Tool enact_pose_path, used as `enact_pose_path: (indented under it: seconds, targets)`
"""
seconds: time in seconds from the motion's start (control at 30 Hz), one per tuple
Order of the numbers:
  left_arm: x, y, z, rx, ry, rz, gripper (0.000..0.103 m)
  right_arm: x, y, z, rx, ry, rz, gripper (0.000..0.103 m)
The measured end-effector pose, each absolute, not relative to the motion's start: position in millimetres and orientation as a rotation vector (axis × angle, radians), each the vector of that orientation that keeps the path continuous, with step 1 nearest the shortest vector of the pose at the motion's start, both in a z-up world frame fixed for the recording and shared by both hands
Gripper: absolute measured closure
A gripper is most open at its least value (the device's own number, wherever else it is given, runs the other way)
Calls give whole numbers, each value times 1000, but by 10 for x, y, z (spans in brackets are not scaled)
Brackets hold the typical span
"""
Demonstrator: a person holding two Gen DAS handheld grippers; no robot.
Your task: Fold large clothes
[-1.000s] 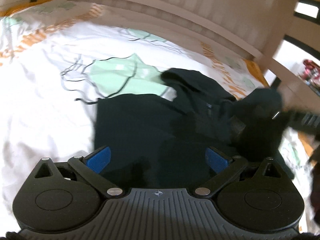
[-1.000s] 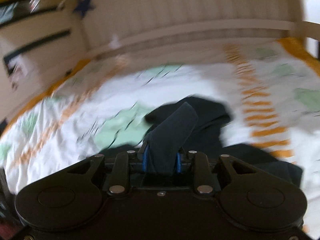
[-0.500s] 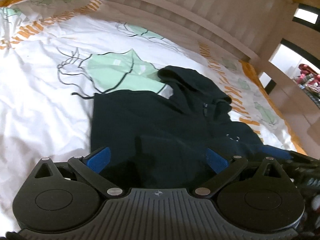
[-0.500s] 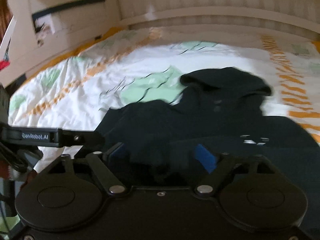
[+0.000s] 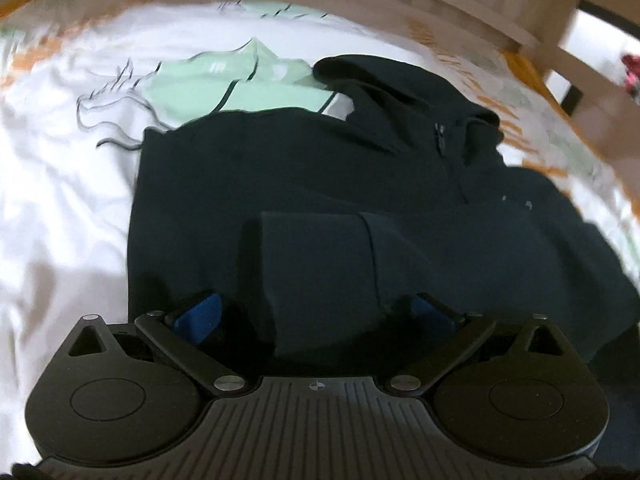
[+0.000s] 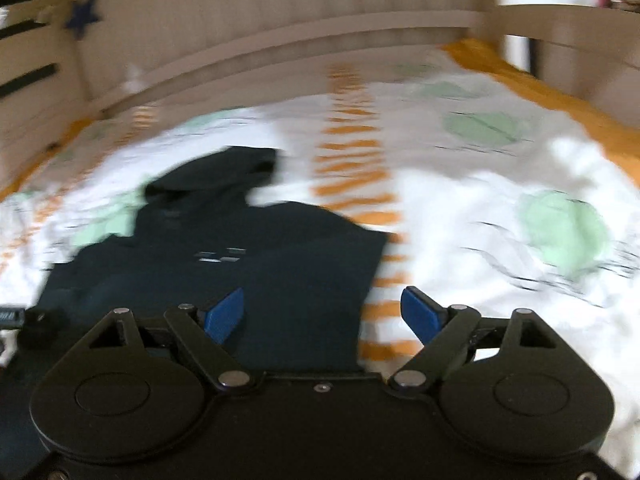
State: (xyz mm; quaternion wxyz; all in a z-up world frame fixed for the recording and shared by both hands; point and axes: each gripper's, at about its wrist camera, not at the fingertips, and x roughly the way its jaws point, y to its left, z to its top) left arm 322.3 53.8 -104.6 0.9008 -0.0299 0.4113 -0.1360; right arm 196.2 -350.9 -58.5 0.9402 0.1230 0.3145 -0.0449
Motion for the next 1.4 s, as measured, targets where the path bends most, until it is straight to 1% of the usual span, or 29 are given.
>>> enact_pose_path:
  seconds: [0.07, 0.17, 0.3, 0.43, 0.47, 0.63, 0.83, 1.13, 1.3, 1.4]
  targets:
    - [3146, 477, -1093, 4, 812, -275, 0, 1967, -3656, -617, 283, 664, -117, 16]
    - [3072, 516, -1131, -13, 773, -269, 0, 2014, -3670, -661, 281, 673, -129, 16]
    - [3041, 556, -1135, -21, 764, -272, 0, 2064, -3571, -752, 254, 699, -100, 16]
    - [3040, 547, -1128, -26, 759, -272, 0, 2109, -3596, -1017, 215, 813, -158, 11]
    - [3046, 529, -1130, -26, 759, -271, 0, 2076, -3641, -1060, 224, 789, -148, 7]
    - [3036, 531, -1134, -27, 752, -269, 0, 2038, -3684, -1043, 207, 788, -183, 6]
    - [3035, 527, -1135, -27, 750, -269, 0, 2041, -3703, -1066, 217, 770, -185, 1]
    - [3042, 517, -1095, -18, 759, -270, 0, 2081, -3725, -1091, 221, 742, -186, 0]
    - [3082, 561, -895, -57, 806, -309, 0, 2077, -3761, -936, 242, 725, -216, 1]
    - [3112, 623, -649, -107, 765, -339, 0, 2078, -3791, -743, 264, 664, -222, 1]
